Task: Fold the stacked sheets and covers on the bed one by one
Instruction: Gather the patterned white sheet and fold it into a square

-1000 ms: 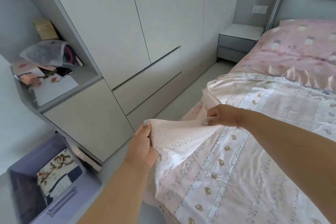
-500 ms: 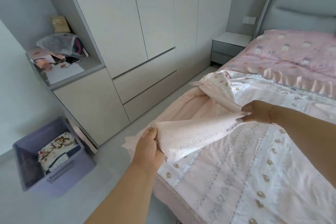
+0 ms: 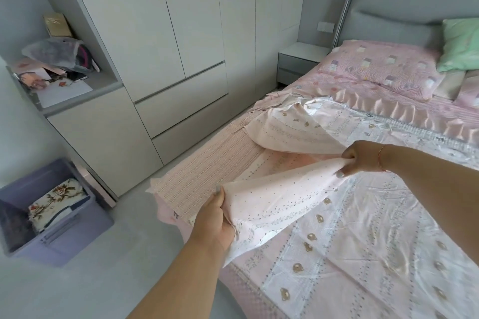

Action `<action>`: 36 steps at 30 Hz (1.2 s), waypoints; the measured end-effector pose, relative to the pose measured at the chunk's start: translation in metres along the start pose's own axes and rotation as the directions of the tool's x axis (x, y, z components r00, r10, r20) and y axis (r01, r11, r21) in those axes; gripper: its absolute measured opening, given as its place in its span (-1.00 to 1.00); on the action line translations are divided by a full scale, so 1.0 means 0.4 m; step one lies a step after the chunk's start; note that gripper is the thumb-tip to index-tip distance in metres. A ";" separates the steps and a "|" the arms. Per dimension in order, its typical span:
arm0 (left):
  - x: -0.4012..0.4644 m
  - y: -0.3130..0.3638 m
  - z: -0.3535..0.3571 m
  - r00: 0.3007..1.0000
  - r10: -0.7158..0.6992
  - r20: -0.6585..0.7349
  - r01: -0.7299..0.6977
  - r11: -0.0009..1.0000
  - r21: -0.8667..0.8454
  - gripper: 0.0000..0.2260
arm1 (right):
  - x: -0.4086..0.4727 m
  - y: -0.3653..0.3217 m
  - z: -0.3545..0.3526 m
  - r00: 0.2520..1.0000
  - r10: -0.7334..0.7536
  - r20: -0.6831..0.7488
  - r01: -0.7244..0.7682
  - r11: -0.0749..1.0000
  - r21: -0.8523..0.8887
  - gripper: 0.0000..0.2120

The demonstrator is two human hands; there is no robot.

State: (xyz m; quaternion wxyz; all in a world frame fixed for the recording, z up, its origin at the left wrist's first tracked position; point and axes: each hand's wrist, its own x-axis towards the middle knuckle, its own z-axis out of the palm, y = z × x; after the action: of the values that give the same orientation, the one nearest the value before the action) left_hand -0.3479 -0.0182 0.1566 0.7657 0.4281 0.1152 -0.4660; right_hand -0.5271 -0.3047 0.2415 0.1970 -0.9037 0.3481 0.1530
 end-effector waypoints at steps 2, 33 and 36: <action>-0.019 -0.050 0.012 1.000 -0.011 -0.001 0.011 1.000 -0.006 -0.68 | -0.022 0.049 0.020 1.000 0.006 -0.016 -0.006 1.000 0.010 -0.74; -0.663 -0.941 0.212 0.996 0.086 -0.016 -0.084 0.992 0.091 -0.73 | -0.686 0.767 0.226 0.999 -0.033 -0.028 0.028 0.988 -0.153 -0.74; -0.722 -1.032 0.210 0.998 0.068 -0.006 -0.067 0.991 0.114 -0.70 | -0.788 0.840 0.246 0.999 0.004 -0.046 -0.011 0.987 -0.160 -0.57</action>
State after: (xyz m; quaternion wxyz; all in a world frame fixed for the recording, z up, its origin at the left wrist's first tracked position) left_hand -0.8576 0.0131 0.1473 0.7548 0.4770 0.0778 -0.4434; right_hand -0.9964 -0.3083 0.2018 0.1154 -0.9185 0.3424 0.1606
